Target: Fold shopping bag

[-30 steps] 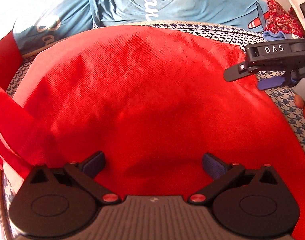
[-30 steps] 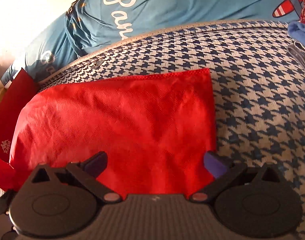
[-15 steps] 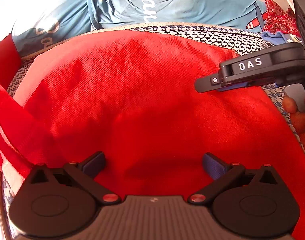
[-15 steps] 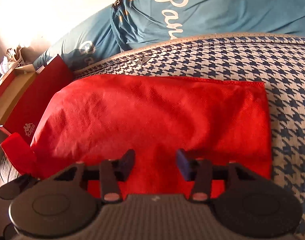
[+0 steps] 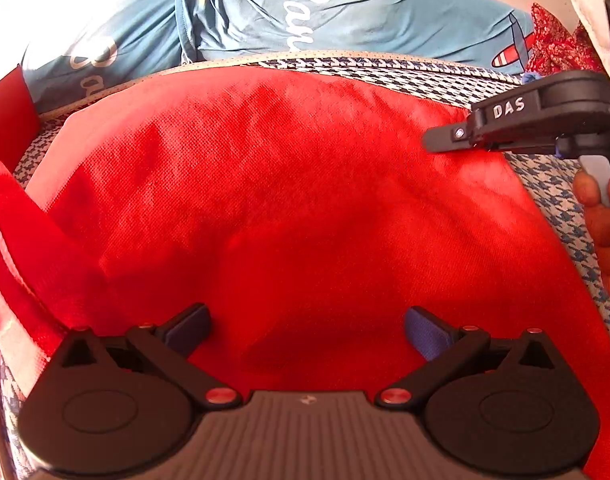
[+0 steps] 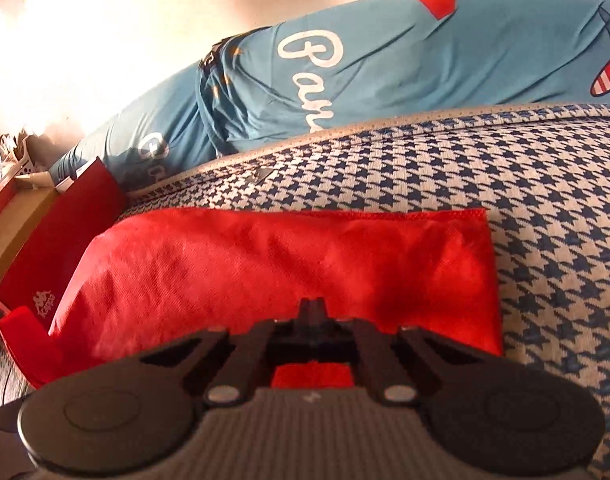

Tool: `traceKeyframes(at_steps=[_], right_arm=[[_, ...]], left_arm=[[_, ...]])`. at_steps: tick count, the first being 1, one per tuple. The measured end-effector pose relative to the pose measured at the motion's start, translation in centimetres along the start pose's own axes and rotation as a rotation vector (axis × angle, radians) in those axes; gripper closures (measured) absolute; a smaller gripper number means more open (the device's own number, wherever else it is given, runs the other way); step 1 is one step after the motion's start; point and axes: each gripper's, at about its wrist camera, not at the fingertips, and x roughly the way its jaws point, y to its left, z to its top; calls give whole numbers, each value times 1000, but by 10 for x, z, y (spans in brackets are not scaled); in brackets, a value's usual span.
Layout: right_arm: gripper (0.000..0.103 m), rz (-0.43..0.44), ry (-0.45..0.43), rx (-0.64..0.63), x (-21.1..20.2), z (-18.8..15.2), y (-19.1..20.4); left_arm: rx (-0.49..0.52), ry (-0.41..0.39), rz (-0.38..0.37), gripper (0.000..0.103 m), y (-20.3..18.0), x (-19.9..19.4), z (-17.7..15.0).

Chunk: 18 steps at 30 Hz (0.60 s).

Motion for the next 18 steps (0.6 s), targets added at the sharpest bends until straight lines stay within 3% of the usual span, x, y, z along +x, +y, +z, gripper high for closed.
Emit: traceKeyframes(at_steps=[3,6,8,10,12,14,18], right_arm=[[101,-8,31,28,2,2,-6],[89,-40,53,-21,-1,3,-6],[55,-51,39,-8,-10,3,-10],[32,-61,38,15,-17,4,-16],[24,-72,43,27,-23,6,-23],[8,-82,60,36,-27,9,-31],[4,-115,108,60,-21,9,-48]], left_arm=[[12,4,7,0,-2,1,0],[12,8,5,0,-2,1,1],[14,6,6,0,-2,1,0],[17,4,8,0,-2,1,0],[18,2,9,0,-3,1,0],[21,0,10,0,-3,1,-1],[22,-2,11,0,-3,1,-1]])
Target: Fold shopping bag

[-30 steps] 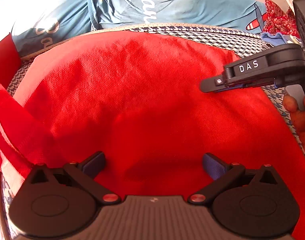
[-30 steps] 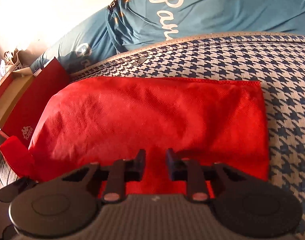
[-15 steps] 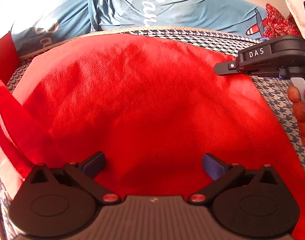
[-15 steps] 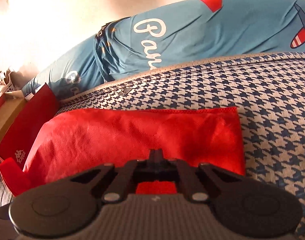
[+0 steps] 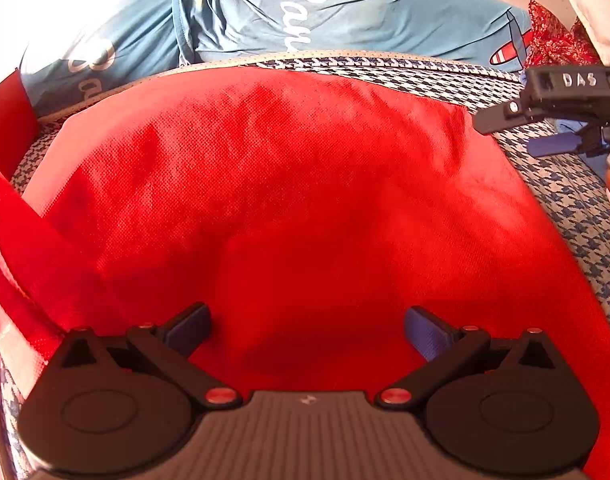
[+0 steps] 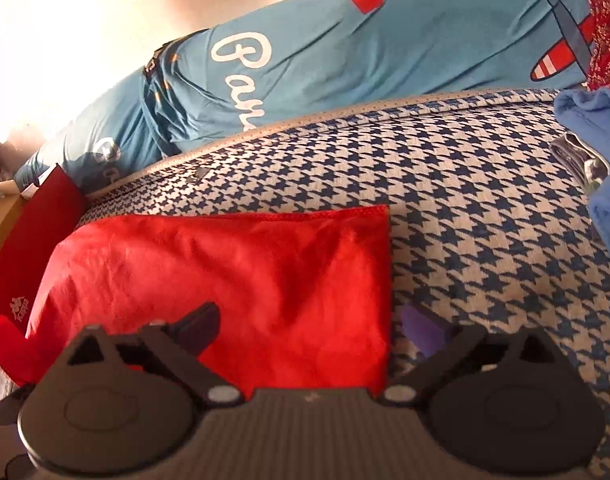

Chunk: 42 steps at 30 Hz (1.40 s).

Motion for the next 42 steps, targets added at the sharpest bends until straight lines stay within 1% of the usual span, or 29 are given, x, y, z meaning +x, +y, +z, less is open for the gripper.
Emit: traceKeyframes(at_steps=[2,3,6,7,8,9,11,12,14,15,16,17,19,20,24,30,33,35,37,39,40,41,42], right_arm=[[3,19,77,42,13,1,-8],[1,24,93,55,18,0,-10],[0,32,87,36,23,1,-6],[2,42,83,26,23,0,-4],[9,61,79,11,23,-1,-1],[12,64,77,-20,23,-3,5],[32,28,73,-99,22,-6,17],[37,20,67,-106,22,-6,17],[59,11,56,-101,20,-6,17],[66,25,53,-74,19,-5,14],[80,42,53,-54,19,-3,12],[87,72,53,-23,19,-2,9],[92,81,46,-4,20,0,10],[93,76,37,-14,20,-1,14],[93,125,15,-8,14,2,14],[92,122,33,10,15,3,9],[83,91,50,-3,17,3,9],[67,81,64,-5,16,2,6],[58,87,77,-4,14,0,3],[51,104,91,-6,12,-3,0],[44,120,98,-13,11,-4,0],[40,129,98,-22,10,-6,1],[39,137,97,-32,10,-7,3]], left_arm=[[1,-1,0,0,0,0,0],[1,-2,1,0,0,0,0],[1,-3,1,0,1,1,0],[2,-3,1,0,1,1,0],[2,-3,1,0,1,1,0],[2,-4,2,0,1,1,0],[3,-6,2,0,1,1,0],[3,-6,2,0,1,1,0],[2,-6,4,0,0,0,0],[2,-6,4,0,0,0,0],[1,-6,3,0,0,0,-1],[1,-6,3,0,0,0,-1],[1,-7,3,0,-1,0,-1],[1,-7,3,0,-1,0,-1],[1,-7,3,0,-1,0,-2],[1,-6,3,0,-1,0,-2],[1,-6,1,0,0,0,-2],[0,-6,0,0,0,0,-2],[-1,-5,-1,0,0,0,-1],[-3,-4,-2,0,0,0,-1],[-4,-4,-2,0,0,0,0],[-4,-3,-2,0,0,0,0],[-5,-3,-2,0,0,1,0]])
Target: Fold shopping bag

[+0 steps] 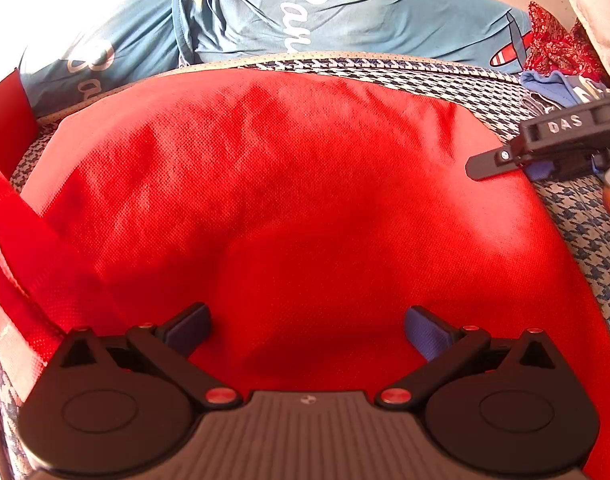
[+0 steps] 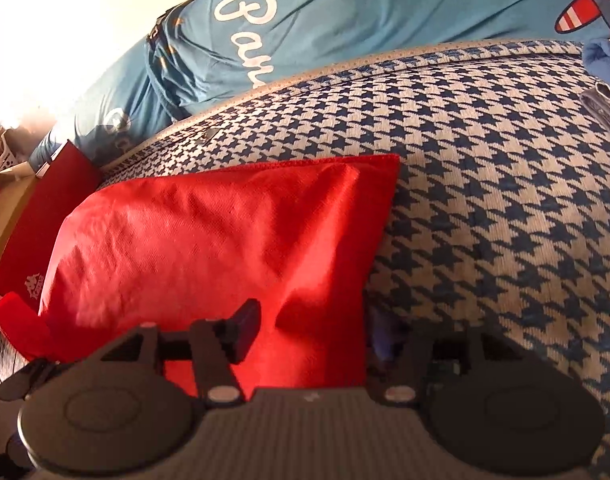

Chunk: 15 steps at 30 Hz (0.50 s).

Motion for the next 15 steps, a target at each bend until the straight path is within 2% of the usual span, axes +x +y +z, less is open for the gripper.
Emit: traceKeyframes(at_steps=[2,4,7,11,13,15], right_arm=[[41,20,0,-18,0,-1,2],[48,43,0,-26,0,-1,4],[51,115,-1,6,0,1,1],[51,121,4,16,0,3,-1],[53,74,19,-6,2,3,0],[49,69,20,-18,3,2,2]], left_arm=[[0,0,0,0,0,0,0],[0,-1,0,0,0,0,0],[-2,-2,0,0,0,1,0],[-3,-4,1,0,0,1,0],[-3,-5,0,0,0,1,0],[-4,-6,-1,0,0,1,0]])
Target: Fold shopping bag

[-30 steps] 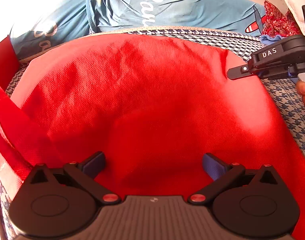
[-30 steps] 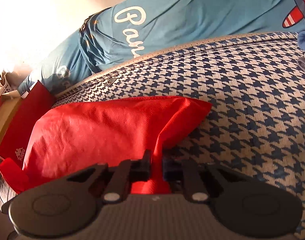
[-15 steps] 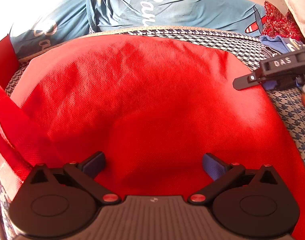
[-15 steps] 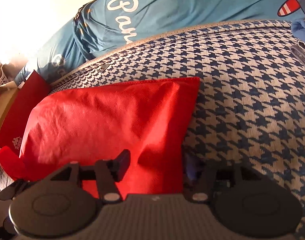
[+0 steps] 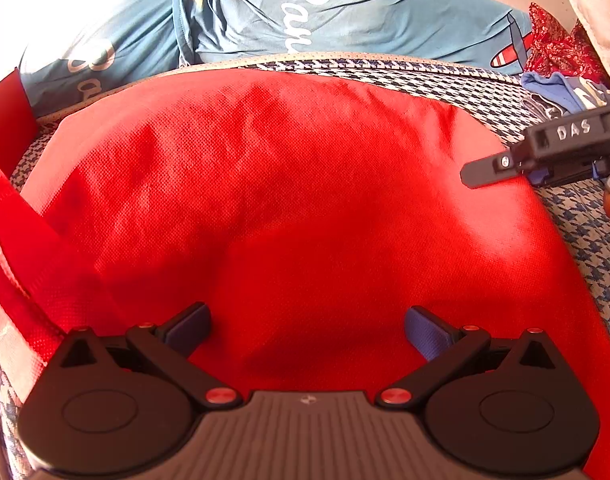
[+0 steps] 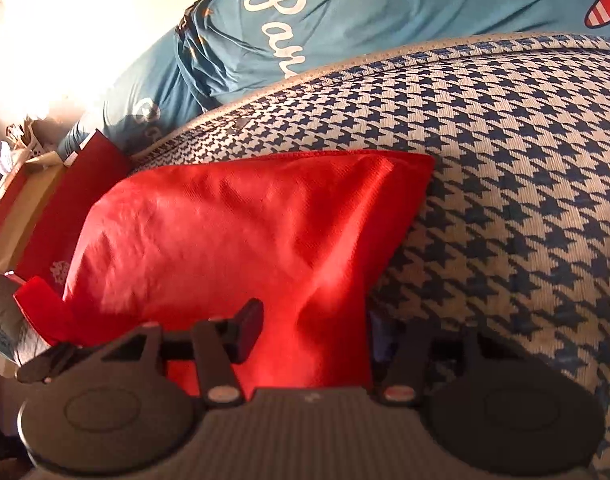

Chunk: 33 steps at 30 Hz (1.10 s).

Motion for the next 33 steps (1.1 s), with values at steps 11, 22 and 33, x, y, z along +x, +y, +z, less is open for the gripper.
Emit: traceKeyframes(at_steps=[11,22,33], right_arm=[[20,3,-8,-82,7,-7,15],[20,-65,-17,-97,6,-7,16],[24,-47,-11,-110,9,-5,19]], left_arm=[[2,-4,-1,0,1,-1,-1],[-4,-11,-5,0,4,0,-1],[-6,-13,-3,0,3,-1,0]])
